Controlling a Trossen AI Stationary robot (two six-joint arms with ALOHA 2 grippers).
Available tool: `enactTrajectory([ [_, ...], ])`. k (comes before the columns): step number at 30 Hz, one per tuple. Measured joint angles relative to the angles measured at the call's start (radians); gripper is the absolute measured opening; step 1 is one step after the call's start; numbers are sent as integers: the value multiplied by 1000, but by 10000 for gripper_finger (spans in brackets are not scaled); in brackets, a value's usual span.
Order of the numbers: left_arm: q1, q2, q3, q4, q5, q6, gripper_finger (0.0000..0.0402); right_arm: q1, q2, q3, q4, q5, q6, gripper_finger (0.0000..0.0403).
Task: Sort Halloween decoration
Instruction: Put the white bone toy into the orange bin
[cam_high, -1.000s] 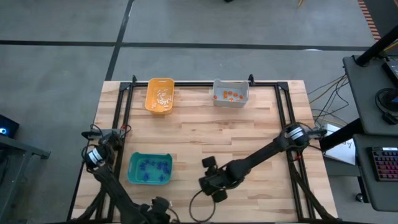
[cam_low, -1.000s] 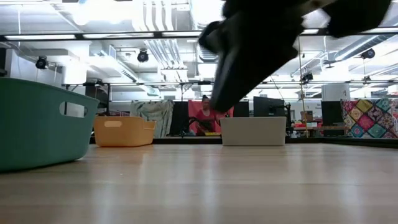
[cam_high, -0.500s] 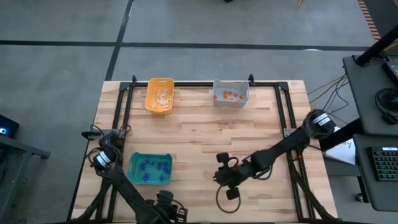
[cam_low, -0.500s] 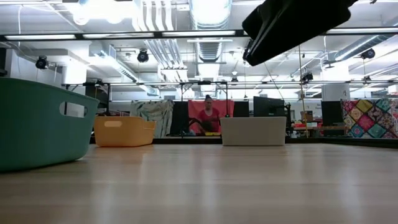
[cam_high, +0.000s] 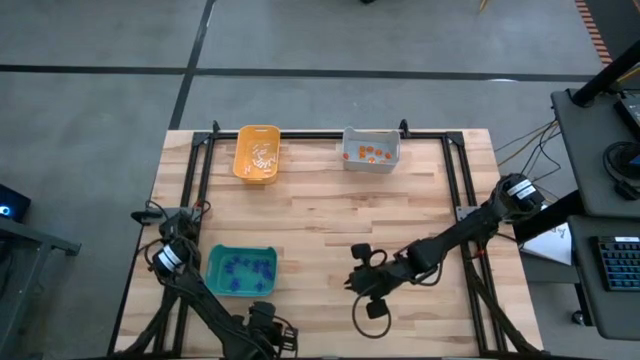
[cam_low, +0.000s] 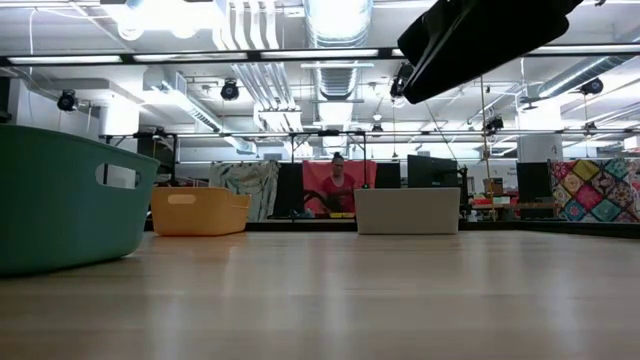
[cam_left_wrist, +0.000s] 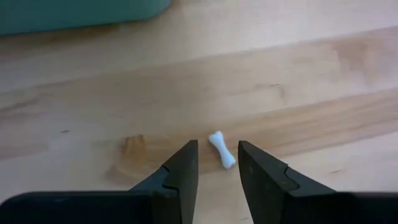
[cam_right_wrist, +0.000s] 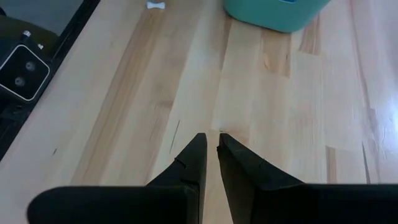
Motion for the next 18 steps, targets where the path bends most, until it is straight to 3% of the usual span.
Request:
enactTrajectory([
  [9,0,50,-5,102,0,-4,96,0,0,0,0,0,11,38],
  [18,-4,74,-3,87,12,4,88,2,0,0,20,0,10,38],
])
